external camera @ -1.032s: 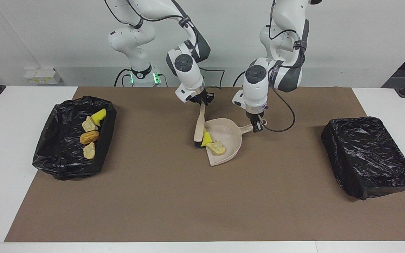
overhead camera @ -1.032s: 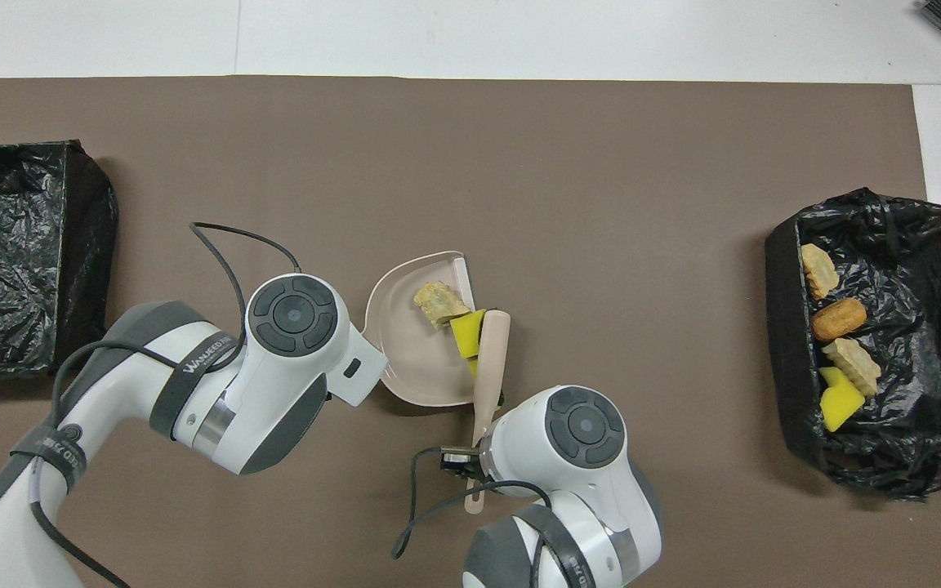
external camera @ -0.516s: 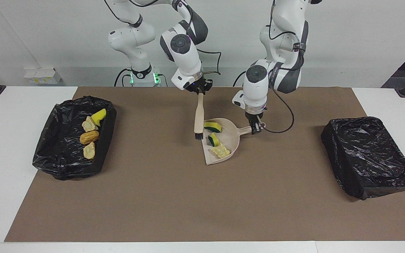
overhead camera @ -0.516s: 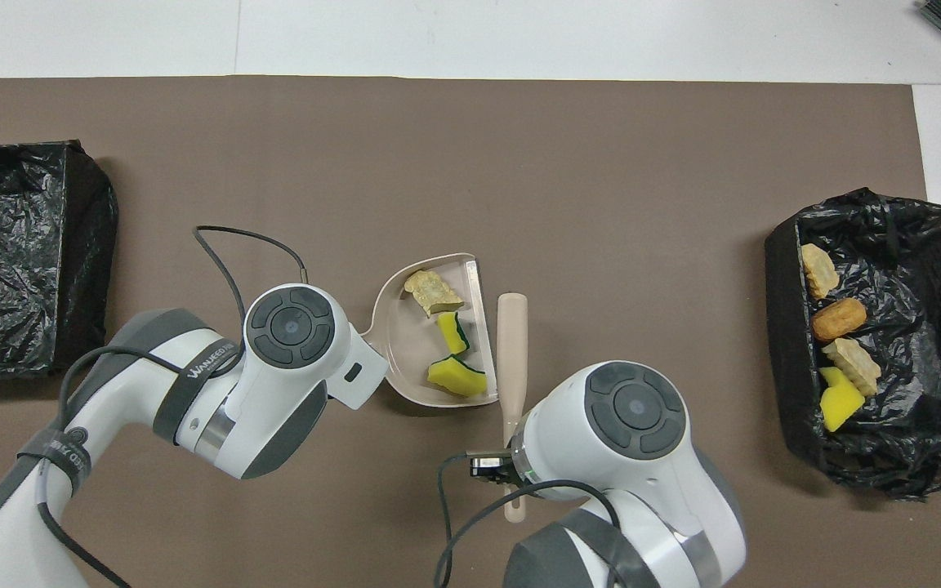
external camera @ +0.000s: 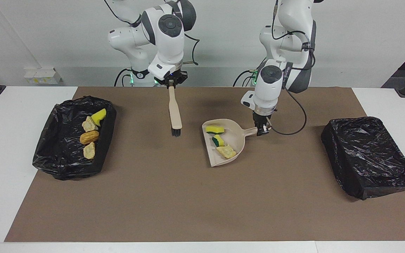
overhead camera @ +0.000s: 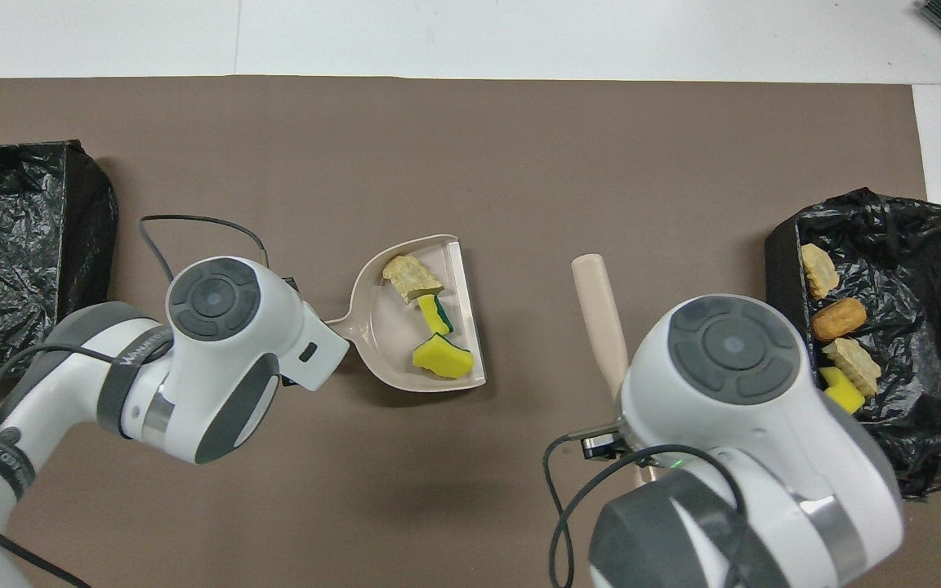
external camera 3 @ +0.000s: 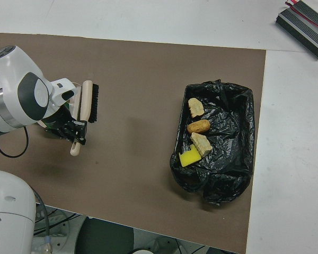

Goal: Sweep and dump trash in bin
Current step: 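Carry the loaded dustpan toward the bin with the left gripper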

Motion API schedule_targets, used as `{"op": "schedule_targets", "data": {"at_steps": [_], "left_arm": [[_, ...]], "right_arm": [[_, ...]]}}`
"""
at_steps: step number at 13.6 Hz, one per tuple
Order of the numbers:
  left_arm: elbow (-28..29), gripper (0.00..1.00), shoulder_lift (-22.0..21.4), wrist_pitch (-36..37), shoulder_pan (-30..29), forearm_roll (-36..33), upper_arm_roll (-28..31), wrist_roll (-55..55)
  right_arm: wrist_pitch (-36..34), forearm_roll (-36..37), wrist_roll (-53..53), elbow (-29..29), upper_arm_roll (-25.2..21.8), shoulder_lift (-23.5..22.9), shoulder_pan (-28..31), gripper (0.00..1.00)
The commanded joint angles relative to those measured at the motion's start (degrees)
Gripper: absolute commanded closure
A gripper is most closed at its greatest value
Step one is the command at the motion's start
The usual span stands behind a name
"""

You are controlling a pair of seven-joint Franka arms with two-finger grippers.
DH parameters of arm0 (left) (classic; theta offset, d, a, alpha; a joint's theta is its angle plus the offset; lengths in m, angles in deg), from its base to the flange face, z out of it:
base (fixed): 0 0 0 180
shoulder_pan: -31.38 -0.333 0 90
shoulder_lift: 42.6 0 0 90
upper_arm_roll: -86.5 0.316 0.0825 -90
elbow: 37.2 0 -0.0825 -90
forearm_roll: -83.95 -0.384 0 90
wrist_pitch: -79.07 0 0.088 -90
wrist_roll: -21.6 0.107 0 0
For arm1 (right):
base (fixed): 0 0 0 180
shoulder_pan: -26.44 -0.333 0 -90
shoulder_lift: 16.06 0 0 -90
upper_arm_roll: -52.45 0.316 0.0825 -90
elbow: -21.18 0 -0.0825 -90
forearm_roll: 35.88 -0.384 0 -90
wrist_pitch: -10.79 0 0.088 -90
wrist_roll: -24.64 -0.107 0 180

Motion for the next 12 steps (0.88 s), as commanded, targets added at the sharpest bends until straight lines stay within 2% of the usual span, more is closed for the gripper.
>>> {"op": "schedule_targets", "data": {"at_steps": [1,4,6,8,10,12], "left_arm": [[-1.6,1.00,-5.1,2.6,-5.3,5.2,-0.2,8.6],[-7.4,1.00,-5.8,10.5,-10.9,9.5,0.1,15.9],[-7.8,1.00,-8.2,12.8,-15.5,13.8,0.6,22.8],[-9.1,1.00,-9.3,16.9,-20.7,16.0,0.6,29.1],[-12.3,1.00,-9.0,19.6,-21.1,15.6,1.3,29.8],[-12.7,1.00,-9.0,19.8,-22.9,14.7,1.4,31.1]], "right_arm": [[-0.8,0.0,2.4,0.0,0.9,0.8,2.3,1.00],[1.1,-9.3,-4.5,1.1,1.1,-0.2,0.8,1.00],[4.7,-14.4,-10.1,2.8,1.1,-2.7,-4.6,1.00],[8.6,-16.1,-14.6,4.0,1.2,-3.5,-9.2,1.00],[14.9,-17.6,-18.4,6.1,1.1,-5.2,-13.8,1.00],[22.8,-18.1,-19.7,10.6,1.1,-5.9,-17.2,1.00]]}}
